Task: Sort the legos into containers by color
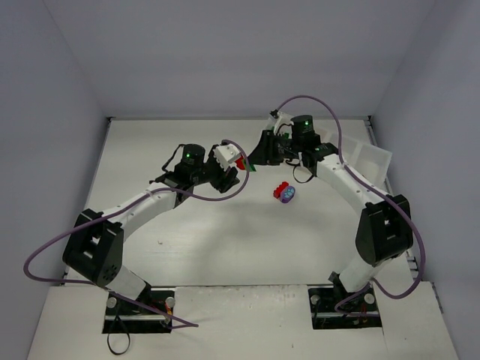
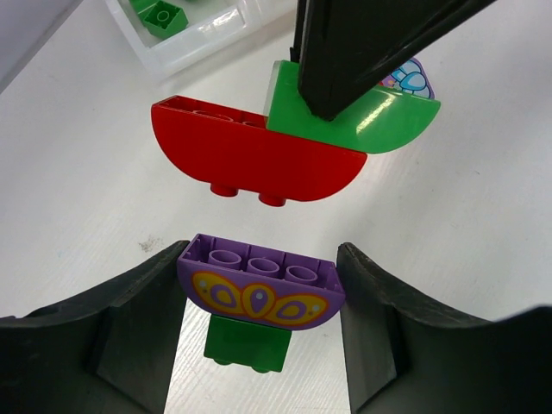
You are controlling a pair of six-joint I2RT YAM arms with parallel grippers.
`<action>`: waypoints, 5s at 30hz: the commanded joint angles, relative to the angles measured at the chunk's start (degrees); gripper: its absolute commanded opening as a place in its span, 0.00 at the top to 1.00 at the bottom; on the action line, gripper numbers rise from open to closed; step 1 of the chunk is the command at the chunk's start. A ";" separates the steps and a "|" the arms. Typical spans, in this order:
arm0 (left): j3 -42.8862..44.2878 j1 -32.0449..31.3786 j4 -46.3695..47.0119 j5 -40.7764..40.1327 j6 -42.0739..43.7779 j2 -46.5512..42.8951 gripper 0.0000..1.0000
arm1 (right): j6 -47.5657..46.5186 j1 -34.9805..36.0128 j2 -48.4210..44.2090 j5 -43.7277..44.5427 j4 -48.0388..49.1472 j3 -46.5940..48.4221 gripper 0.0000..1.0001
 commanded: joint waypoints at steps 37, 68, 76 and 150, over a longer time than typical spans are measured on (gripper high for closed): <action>20.10 0.13 -25.76 -18.40 -27.79 11.38 0.24 | -9.03 -0.56 -7.97 14.91 -4.03 -8.43 1.00; 20.91 0.66 -9.07 4.01 -64.02 5.92 0.35 | -18.17 4.80 -16.76 14.12 1.69 -9.83 1.00; 20.12 -1.27 -9.42 0.84 -64.46 6.80 0.44 | -17.56 5.24 -16.76 14.39 2.74 -8.96 1.00; 19.93 6.64 -19.87 -4.44 -51.89 3.71 0.95 | -23.45 1.64 -6.01 22.33 5.29 2.85 0.38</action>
